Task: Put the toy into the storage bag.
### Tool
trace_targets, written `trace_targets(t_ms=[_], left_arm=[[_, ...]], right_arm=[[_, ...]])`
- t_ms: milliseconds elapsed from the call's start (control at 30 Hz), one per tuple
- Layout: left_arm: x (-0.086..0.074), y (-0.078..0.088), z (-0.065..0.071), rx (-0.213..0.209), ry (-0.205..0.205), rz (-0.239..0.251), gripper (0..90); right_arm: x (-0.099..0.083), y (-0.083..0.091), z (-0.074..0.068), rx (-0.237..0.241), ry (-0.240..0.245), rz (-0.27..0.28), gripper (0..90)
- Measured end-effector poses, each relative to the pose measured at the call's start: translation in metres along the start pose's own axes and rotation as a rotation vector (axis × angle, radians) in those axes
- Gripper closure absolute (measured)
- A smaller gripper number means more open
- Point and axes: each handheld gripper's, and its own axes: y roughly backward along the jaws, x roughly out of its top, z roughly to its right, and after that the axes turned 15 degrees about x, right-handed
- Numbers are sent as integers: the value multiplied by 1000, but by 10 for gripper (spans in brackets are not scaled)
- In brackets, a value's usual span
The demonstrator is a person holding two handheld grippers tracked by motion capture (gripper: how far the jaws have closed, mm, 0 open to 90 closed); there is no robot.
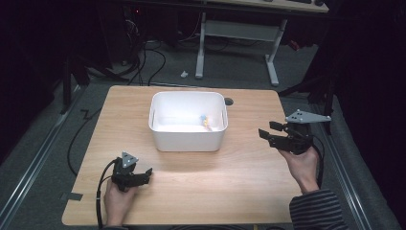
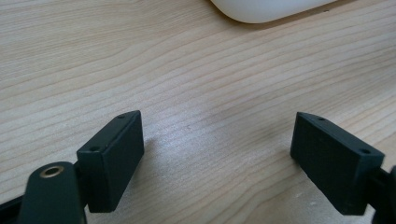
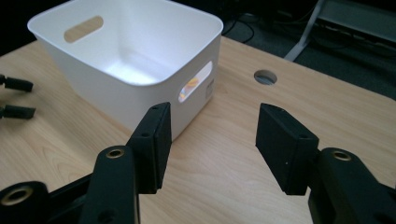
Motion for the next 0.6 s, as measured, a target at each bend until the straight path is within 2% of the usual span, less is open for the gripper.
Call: trace_targets(t_ms=[67,233,267,467,600], left_arm=[[0,0,0,-1,0,0,179],[0,0,0,-1,0,-1,179],[0,0,0,-1,1,-1,179],[0,0,0,-1,1,0,179],[0,0,0,-2,0,0,179]], right_arm=[[-3,1,1,8,2,-8,460],[-15,-1,4,45,-33,-12,456],[-18,-2,4,47,-26,-4,459],[-29,-3,0,18,-11,-36,459],[-39,-3,3,9,-45,-16,459]])
